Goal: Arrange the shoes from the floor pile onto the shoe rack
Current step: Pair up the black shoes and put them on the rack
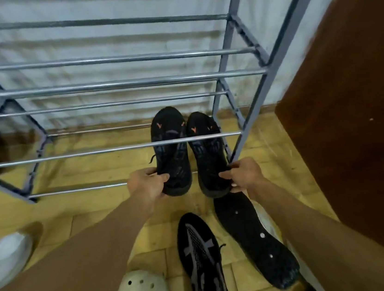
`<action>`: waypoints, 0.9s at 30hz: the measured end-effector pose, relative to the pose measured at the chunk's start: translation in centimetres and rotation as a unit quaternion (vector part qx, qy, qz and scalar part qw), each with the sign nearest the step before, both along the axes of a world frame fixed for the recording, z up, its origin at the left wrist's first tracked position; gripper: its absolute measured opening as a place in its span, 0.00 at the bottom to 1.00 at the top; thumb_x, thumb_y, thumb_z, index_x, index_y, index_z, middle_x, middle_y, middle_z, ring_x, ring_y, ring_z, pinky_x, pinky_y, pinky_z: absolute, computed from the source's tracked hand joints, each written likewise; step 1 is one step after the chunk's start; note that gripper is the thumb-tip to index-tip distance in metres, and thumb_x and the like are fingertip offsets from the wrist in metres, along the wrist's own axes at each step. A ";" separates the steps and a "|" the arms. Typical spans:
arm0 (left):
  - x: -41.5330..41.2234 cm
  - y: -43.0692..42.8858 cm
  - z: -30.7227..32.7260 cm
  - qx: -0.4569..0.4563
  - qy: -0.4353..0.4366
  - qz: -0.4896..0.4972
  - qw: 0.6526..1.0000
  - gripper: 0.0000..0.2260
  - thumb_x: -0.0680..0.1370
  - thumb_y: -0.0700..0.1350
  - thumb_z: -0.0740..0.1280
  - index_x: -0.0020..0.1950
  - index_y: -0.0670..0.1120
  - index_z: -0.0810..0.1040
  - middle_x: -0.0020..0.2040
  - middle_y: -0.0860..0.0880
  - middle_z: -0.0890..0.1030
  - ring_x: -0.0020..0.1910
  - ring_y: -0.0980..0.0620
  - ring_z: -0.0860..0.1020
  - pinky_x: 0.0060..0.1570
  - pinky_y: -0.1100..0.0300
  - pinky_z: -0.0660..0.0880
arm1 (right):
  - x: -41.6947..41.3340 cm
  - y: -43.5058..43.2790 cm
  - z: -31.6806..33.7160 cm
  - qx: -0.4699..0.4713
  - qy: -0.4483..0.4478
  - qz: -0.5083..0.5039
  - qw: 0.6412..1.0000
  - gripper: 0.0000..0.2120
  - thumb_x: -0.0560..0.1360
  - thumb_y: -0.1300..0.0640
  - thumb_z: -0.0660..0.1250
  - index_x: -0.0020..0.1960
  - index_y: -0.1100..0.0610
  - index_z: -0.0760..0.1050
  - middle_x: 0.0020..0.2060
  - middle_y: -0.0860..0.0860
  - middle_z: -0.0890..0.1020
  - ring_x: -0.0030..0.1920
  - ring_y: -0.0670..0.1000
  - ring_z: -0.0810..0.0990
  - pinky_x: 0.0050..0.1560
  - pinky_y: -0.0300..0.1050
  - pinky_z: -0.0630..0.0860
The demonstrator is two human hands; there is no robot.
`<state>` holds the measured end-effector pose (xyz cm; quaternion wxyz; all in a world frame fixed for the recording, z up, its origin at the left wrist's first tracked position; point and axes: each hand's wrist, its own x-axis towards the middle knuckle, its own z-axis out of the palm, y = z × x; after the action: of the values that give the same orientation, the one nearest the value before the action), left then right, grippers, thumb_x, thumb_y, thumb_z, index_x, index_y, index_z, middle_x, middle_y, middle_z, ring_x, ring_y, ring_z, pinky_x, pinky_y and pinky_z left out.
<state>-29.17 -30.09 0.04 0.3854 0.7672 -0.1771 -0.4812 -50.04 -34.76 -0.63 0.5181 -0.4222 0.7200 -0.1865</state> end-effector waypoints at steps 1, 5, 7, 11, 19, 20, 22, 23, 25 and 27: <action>-0.1 -1.2 -0.5 0.001 -0.004 -0.003 1.000 0.18 0.71 0.37 0.74 0.61 0.41 0.78 0.54 0.40 0.83 0.50 0.40 0.83 0.48 0.46 0.82 | 0.2 -1.0 -0.6 -0.003 0.001 -0.002 1.000 0.12 0.72 0.63 0.72 0.54 0.62 0.76 0.51 0.57 0.82 0.52 0.57 0.82 0.36 0.45 0.80; -0.6 -4.9 -2.1 0.005 -0.016 -0.009 1.000 0.17 0.72 0.38 0.73 0.60 0.40 0.79 0.52 0.41 0.82 0.50 0.42 0.82 0.49 0.46 0.81 | 1.0 -3.7 -2.9 -0.024 0.009 -0.015 1.000 0.12 0.73 0.61 0.72 0.55 0.62 0.78 0.48 0.57 0.82 0.50 0.57 0.82 0.49 0.55 0.82; -1.0 -5.8 -3.1 0.017 -0.033 -0.017 0.999 0.14 0.73 0.38 0.72 0.59 0.40 0.80 0.46 0.45 0.81 0.47 0.44 0.80 0.50 0.49 0.81 | 1.1 -4.3 -4.1 -0.034 0.025 -0.017 0.999 0.09 0.73 0.60 0.72 0.52 0.59 0.78 0.46 0.56 0.81 0.49 0.56 0.82 0.52 0.56 0.81; -1.9 -5.8 -4.6 0.040 -0.058 -0.028 0.997 0.12 0.76 0.38 0.68 0.59 0.39 0.79 0.49 0.42 0.81 0.49 0.43 0.80 0.52 0.50 0.80 | 0.7 -3.9 -5.9 -0.059 0.021 -0.054 0.997 0.16 0.72 0.58 0.72 0.59 0.60 0.80 0.53 0.56 0.83 0.55 0.57 0.81 0.56 0.57 0.80; -2.3 -3.3 -1.8 0.045 -0.007 -0.047 0.998 0.13 0.77 0.44 0.66 0.61 0.41 0.77 0.49 0.44 0.79 0.47 0.45 0.76 0.52 0.50 0.78 | -0.7 -1.3 -3.4 -0.029 0.036 -0.009 0.999 0.22 0.74 0.57 0.71 0.67 0.59 0.73 0.56 0.57 0.79 0.55 0.56 0.79 0.49 0.53 0.82; -2.6 -2.5 -1.2 0.047 -0.005 -0.055 0.997 0.14 0.77 0.43 0.66 0.61 0.41 0.77 0.52 0.43 0.79 0.48 0.45 0.76 0.50 0.50 0.79 | -0.8 -0.6 -3.0 -0.016 0.043 -0.003 0.999 0.25 0.74 0.57 0.71 0.69 0.59 0.69 0.59 0.57 0.77 0.54 0.56 0.78 0.48 0.51 0.82; -3.3 -0.7 0.1 0.051 0.000 -0.068 0.996 0.12 0.76 0.43 0.67 0.57 0.40 0.74 0.52 0.43 0.78 0.51 0.44 0.77 0.50 0.50 0.79 | -1.3 1.1 -2.3 0.001 0.061 0.022 0.998 0.29 0.73 0.57 0.71 0.71 0.59 0.66 0.61 0.59 0.76 0.52 0.55 0.77 0.51 0.53 0.81; -3.7 0.4 0.8 0.050 0.000 -0.079 0.996 0.10 0.76 0.43 0.67 0.54 0.43 0.72 0.48 0.45 0.78 0.51 0.45 0.76 0.52 0.50 0.79 | -1.5 2.2 -1.9 0.010 0.070 0.045 0.996 0.29 0.73 0.57 0.71 0.71 0.60 0.66 0.61 0.59 0.76 0.53 0.55 0.77 0.53 0.55 0.81; -4.7 2.9 2.6 0.048 -0.012 -0.119 0.992 0.11 0.77 0.48 0.66 0.56 0.46 0.72 0.44 0.48 0.76 0.51 0.46 0.77 0.56 0.49 0.77 | -2.1 4.4 -0.9 0.026 0.088 0.094 0.991 0.29 0.73 0.56 0.71 0.71 0.61 0.67 0.61 0.59 0.76 0.57 0.57 0.78 0.56 0.55 0.80; -5.5 5.4 4.2 0.042 -0.027 -0.176 0.983 0.18 0.77 0.53 0.63 0.63 0.46 0.71 0.52 0.47 0.78 0.56 0.45 0.78 0.60 0.48 0.76 | -2.8 6.7 0.3 0.033 0.092 0.125 0.987 0.28 0.74 0.56 0.71 0.70 0.62 0.69 0.62 0.59 0.76 0.58 0.57 0.79 0.56 0.54 0.80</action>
<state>-34.71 -24.66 4.25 0.2572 0.7522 -0.2990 -0.5278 -52.85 -28.03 -0.31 0.4826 -0.5071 0.7118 -0.0568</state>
